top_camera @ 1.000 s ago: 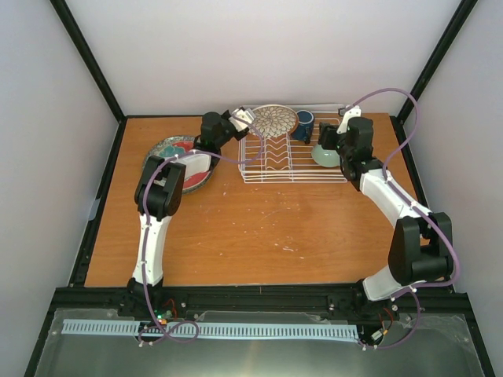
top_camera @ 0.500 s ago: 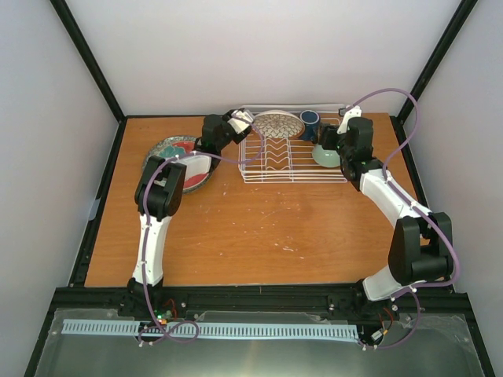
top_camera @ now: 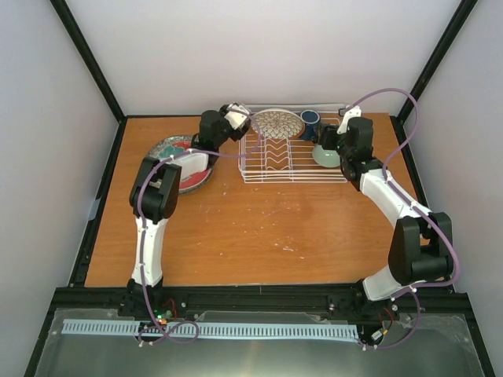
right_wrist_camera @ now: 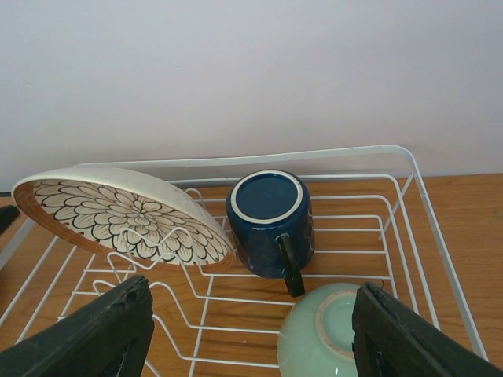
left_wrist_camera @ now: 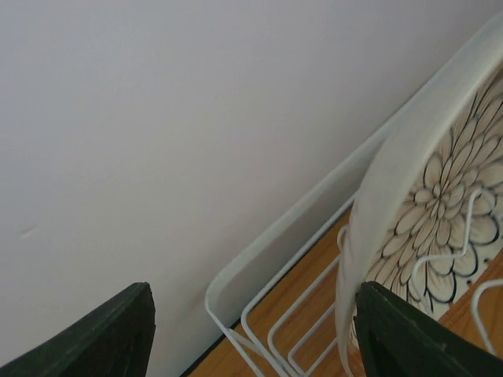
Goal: Load the mixed dishes into the dish rack
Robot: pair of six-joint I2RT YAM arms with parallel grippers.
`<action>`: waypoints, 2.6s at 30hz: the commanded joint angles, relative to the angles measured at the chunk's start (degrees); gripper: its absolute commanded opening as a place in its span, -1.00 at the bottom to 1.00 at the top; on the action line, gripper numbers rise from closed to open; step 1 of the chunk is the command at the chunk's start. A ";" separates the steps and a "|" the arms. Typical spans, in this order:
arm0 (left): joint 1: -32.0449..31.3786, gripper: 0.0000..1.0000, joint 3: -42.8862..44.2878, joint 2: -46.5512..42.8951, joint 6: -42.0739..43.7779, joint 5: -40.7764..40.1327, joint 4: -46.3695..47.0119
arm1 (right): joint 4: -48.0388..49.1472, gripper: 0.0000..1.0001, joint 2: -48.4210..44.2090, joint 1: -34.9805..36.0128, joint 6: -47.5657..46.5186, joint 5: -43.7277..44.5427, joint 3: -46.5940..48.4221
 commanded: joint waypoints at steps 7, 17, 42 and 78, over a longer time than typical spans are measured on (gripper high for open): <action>7.91 0.45 2.12 -16.22 -10.96 9.05 -15.09 | 0.99 0.38 1.13 -0.22 0.25 -1.24 0.74; 26.91 0.23 21.87 -14.22 -13.10 14.72 -55.16 | 1.71 0.39 1.50 -0.31 0.08 -1.33 0.30; 40.18 -0.36 18.02 1.54 -4.16 26.45 -93.94 | -1.26 0.39 0.19 -0.26 1.12 -6.89 1.66; 40.17 -0.99 11.68 -14.24 -5.07 38.51 -74.42 | -0.41 0.38 2.42 -0.16 3.34 -11.58 2.82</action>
